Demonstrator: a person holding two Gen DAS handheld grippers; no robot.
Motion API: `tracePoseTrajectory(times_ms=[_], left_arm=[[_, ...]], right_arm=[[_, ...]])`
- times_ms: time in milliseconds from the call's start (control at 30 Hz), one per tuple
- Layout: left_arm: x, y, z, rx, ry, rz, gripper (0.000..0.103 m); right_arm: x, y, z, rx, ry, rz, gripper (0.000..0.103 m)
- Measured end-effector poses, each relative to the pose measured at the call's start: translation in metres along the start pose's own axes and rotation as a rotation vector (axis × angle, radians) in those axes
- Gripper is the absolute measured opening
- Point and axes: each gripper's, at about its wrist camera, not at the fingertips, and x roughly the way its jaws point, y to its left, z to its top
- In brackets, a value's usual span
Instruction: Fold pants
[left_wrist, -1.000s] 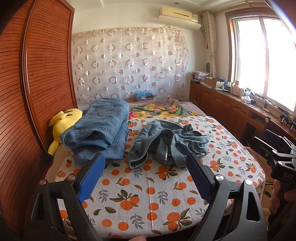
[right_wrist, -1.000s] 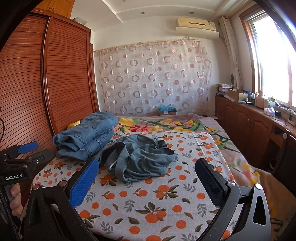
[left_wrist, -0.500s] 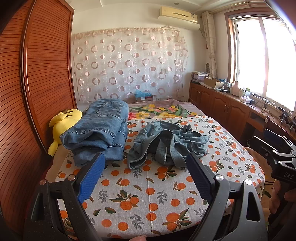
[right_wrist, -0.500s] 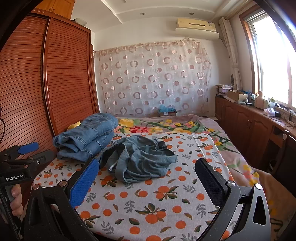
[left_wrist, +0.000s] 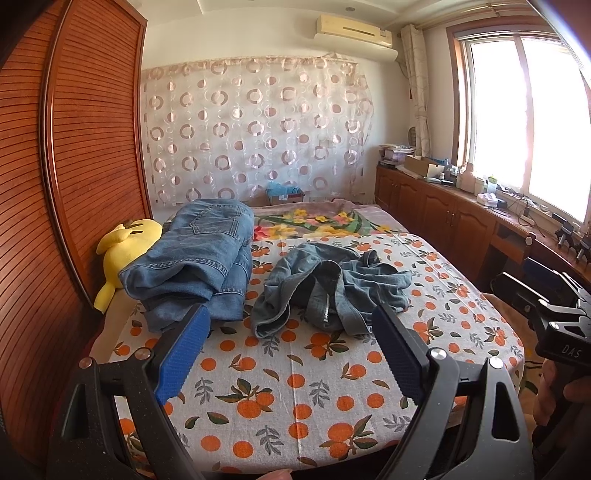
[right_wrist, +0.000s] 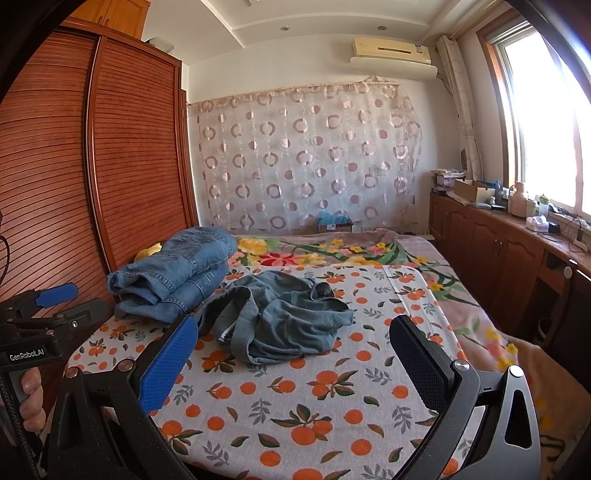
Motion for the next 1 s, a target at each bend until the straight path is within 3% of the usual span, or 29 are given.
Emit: tracePoseTrajectory(times_ms=[533, 800, 1000], left_arm=[[-0.003, -0.007, -0.004, 0.003, 0.016, -0.005, 0.09], [0.021, 0.002, -0.018, -0.003, 0.086, -0.027, 0.09], [0.05, 0.015, -0.029, -0.006, 0.131, -0.054, 0.09]], right_arm=[[0.0, 0.0, -0.001, -0.001, 0.004, -0.004, 0.103], [0.009, -0.007, -0.005, 0.003, 0.033, -0.002, 0.103], [0.025, -0.013, -0.004, -0.015, 0.069, 0.052, 0.103]])
